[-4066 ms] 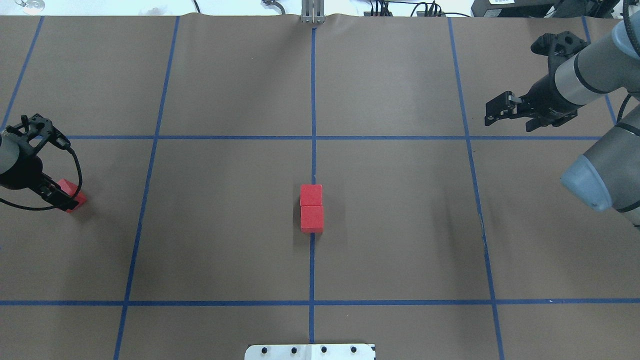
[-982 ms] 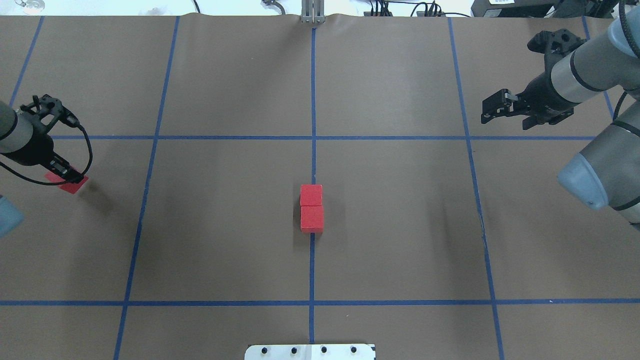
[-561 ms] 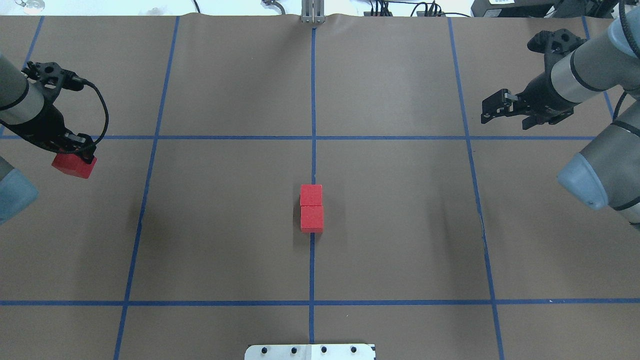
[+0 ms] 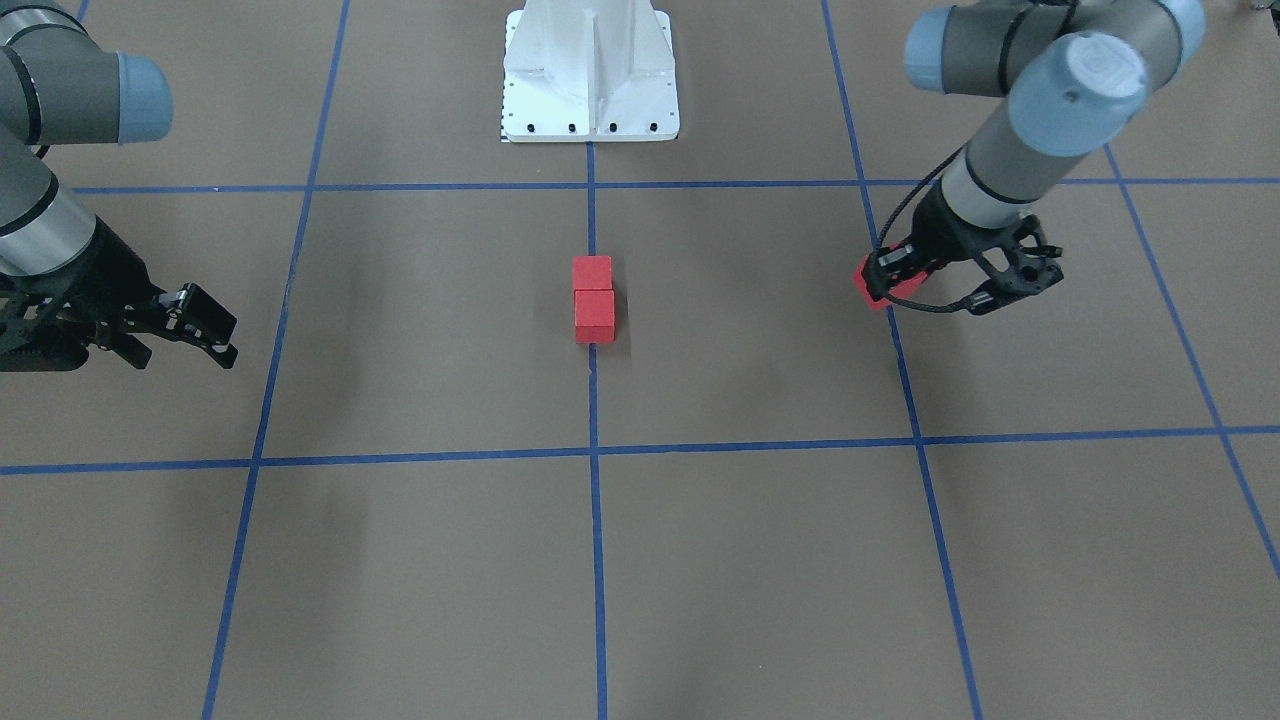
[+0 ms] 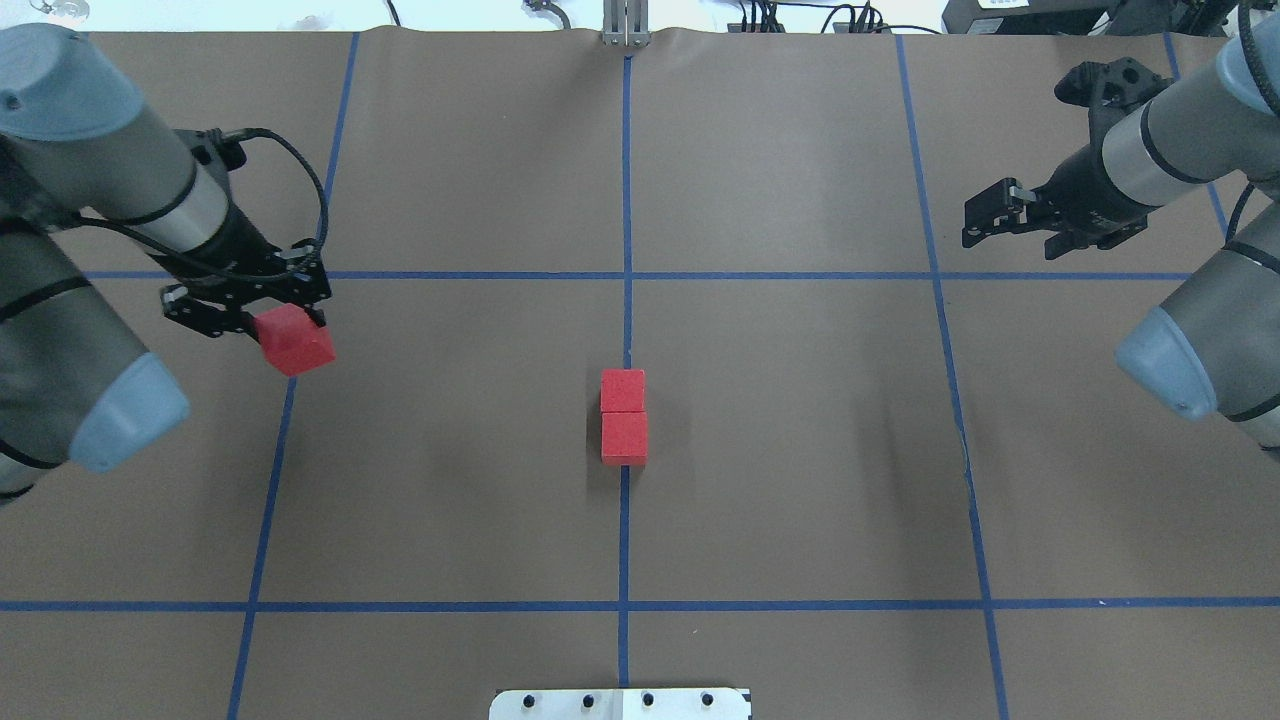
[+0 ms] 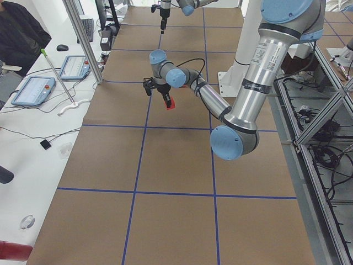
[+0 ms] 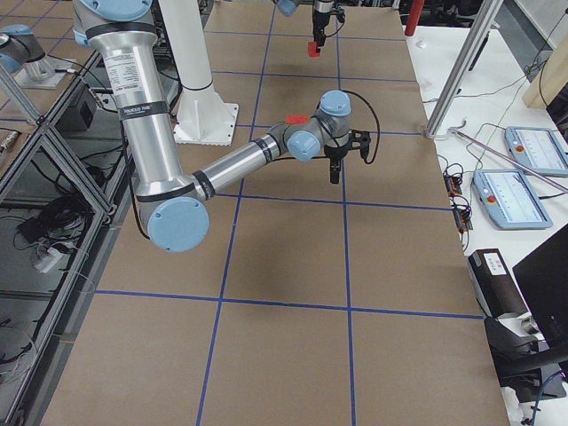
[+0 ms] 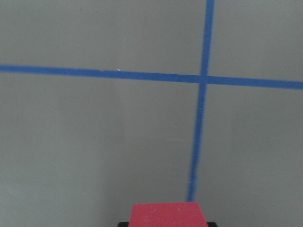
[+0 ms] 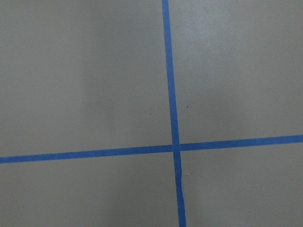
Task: Form red blocks into L shape at center
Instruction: 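Carry the red cube with the left gripper toward the two-cube row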
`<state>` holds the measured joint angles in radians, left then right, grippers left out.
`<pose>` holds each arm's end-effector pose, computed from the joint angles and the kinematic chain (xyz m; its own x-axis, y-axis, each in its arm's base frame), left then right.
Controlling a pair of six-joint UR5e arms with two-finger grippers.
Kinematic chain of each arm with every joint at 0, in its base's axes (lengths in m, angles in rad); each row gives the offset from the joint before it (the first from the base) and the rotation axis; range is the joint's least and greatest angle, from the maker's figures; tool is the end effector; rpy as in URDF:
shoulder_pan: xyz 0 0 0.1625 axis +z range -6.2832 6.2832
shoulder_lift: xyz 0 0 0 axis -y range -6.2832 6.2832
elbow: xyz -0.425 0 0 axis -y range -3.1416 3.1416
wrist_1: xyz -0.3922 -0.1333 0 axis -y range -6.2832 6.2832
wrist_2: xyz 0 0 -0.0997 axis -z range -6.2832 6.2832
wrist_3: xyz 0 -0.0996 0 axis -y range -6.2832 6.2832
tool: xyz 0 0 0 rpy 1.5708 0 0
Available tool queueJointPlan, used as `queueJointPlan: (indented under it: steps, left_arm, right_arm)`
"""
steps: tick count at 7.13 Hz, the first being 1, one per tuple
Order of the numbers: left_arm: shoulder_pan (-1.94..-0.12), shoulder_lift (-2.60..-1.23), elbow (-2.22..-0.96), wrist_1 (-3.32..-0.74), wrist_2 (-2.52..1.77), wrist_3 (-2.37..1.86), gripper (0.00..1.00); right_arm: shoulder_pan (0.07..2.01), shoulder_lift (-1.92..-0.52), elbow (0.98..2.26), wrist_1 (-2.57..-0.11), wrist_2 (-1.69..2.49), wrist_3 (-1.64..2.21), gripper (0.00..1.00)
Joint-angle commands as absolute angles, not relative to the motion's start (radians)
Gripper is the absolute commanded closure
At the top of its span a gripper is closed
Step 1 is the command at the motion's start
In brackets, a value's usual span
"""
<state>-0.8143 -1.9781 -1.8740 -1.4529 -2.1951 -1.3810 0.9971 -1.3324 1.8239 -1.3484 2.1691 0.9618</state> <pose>0.3528 -0.4831 0.3083 0.6282 -0.4425 -0.6400 0.2520 0.8939 -0.3708 -0.2474 -0.5252 0.3873 0.6190 0.0870 0.7806 -0.1704 0.9850 0.0254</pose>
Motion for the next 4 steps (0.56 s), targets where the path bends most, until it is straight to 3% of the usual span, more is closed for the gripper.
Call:
queueJointPlan:
  steps: [1, 4]
  left_arm:
    - [-0.69, -2.123, -1.794, -1.422, -2.114, -1.865, 1.0]
    - [-0.646, -2.291, -1.59, -1.466, -2.111, -2.43, 1.0]
  right_arm:
    - [0.997, -1.333, 1.824, -1.35, 2.169, 0.96, 0.0]
    - [0.997, -1.333, 1.822, -1.35, 2.169, 0.96, 0.0]
